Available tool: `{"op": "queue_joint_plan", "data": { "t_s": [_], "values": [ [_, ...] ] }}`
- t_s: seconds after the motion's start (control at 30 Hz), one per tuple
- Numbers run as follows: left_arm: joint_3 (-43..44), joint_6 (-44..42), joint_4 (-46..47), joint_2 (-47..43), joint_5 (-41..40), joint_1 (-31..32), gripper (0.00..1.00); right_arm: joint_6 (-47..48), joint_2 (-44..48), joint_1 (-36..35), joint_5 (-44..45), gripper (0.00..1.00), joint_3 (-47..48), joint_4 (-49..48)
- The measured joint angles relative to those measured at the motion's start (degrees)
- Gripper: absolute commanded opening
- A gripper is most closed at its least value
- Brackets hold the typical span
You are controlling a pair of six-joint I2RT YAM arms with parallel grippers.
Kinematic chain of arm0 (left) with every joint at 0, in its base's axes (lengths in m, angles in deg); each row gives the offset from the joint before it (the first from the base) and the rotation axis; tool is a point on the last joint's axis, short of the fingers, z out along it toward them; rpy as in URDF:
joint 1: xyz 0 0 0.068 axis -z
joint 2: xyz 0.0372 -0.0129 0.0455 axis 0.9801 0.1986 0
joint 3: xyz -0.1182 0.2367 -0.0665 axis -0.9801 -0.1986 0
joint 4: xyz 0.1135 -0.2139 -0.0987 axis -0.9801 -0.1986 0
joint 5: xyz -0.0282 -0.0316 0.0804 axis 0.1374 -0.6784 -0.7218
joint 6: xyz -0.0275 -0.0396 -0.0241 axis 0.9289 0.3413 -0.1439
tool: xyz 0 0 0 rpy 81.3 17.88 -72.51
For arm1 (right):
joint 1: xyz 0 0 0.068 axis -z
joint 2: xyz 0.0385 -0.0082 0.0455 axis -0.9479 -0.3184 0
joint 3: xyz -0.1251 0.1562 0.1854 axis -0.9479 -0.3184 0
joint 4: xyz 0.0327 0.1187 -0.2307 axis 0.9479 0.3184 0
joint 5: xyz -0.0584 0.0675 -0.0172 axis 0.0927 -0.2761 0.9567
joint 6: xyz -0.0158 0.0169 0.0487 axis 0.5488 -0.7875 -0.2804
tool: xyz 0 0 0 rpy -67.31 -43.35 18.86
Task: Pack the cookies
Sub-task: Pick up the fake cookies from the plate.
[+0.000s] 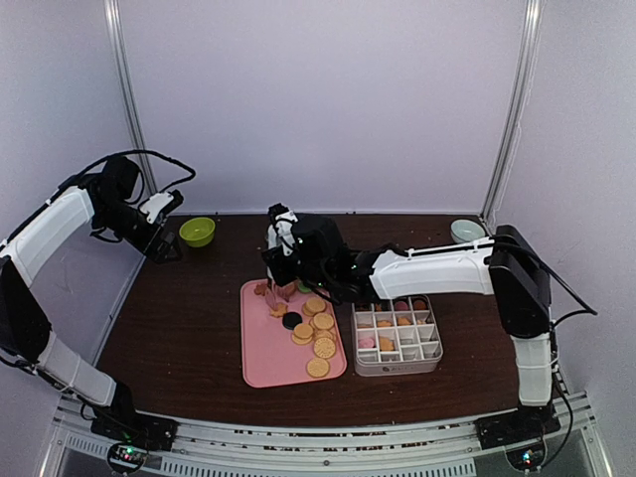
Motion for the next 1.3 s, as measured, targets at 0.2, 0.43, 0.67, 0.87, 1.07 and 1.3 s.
{"op": "queue_joint_plan", "data": {
  "t_s": [0.2,0.43,0.67,0.87,1.07,1.3],
  "values": [
    [0.02,0.0,-0.22,0.0,0.52,0.0,0.98,0.0,-0.22,-0.33,0.22,0.41,-0.98,-0.87],
    [0.33,0.0,-0.26,0.0,1.25,0.0,0.98,-0.09,-0.2,-0.7,0.79,0.37,-3.06,-4.48],
    [0.35,0.02,-0.26,0.0,1.42,0.0,0.98,-2.49,0.28,-0.94,0.28,0.16,-4.33,-5.95],
    [1.11,0.07,-0.35,0.13,1.51,0.0,0.98,-3.52,1.73,-0.96,-0.48,0.04,-5.05,-4.0],
    [1.79,0.09,-0.5,0.46,1.81,0.0,0.98,-4.09,4.35,-0.9,-1.53,0.0,-5.75,-1.57],
    [2.73,0.09,-0.59,0.72,1.86,0.0,0.98,-3.82,16.83,0.72,-0.96,0.0,-13.11,-0.68]
  ]
}}
